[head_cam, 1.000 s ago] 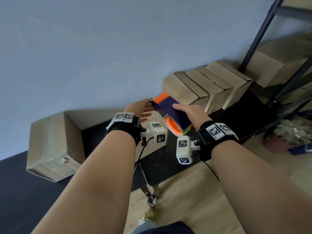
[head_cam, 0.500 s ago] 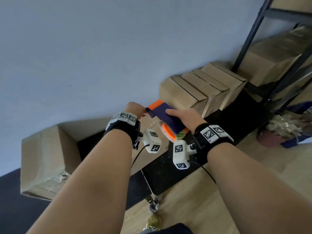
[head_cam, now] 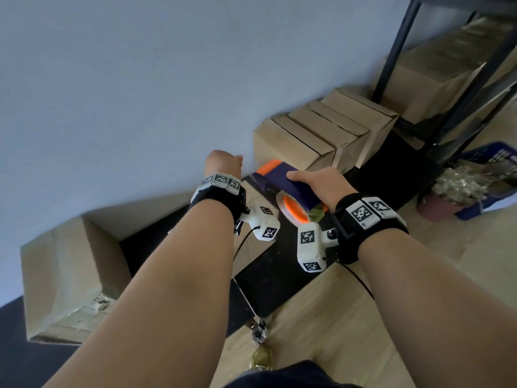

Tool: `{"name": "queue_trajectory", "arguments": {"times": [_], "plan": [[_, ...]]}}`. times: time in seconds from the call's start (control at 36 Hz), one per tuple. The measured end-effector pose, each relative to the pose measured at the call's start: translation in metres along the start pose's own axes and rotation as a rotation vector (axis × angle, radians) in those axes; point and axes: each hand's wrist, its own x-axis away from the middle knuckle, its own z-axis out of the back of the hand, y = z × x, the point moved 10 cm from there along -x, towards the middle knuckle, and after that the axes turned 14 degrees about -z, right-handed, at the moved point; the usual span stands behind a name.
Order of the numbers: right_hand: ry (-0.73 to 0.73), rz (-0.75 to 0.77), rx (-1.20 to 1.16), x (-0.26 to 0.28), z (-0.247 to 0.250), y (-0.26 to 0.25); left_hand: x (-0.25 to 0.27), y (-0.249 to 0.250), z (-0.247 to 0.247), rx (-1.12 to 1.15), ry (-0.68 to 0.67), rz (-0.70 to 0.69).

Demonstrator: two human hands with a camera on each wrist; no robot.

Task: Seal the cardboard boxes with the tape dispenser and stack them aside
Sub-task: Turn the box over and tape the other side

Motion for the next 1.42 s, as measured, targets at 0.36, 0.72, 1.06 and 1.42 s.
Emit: {"name": "queue_trajectory", "arguments": {"times": [0.36,0.72,1.06,1.42], "plan": [[0.011,-0.143,0.001,-0.016,-0.009,0.034,-0.022,-0.033,0.002,-0.022,-0.044,0.041],[0.08,-0.161,0.035,-0.025,-0.016,0.048,-0.022,-0.036,-0.036,-0.184,-0.214,-0.074],[0.101,-0.177,0.036,-0.03,-0.014,0.053,-0.029,-0.051,-0.053,-0.199,-0.245,-0.056],[0.112,-0.185,0.069,-0.033,-0.015,0.056,-0.017,-0.058,-0.059,-0.218,-0.238,0.031]]}}
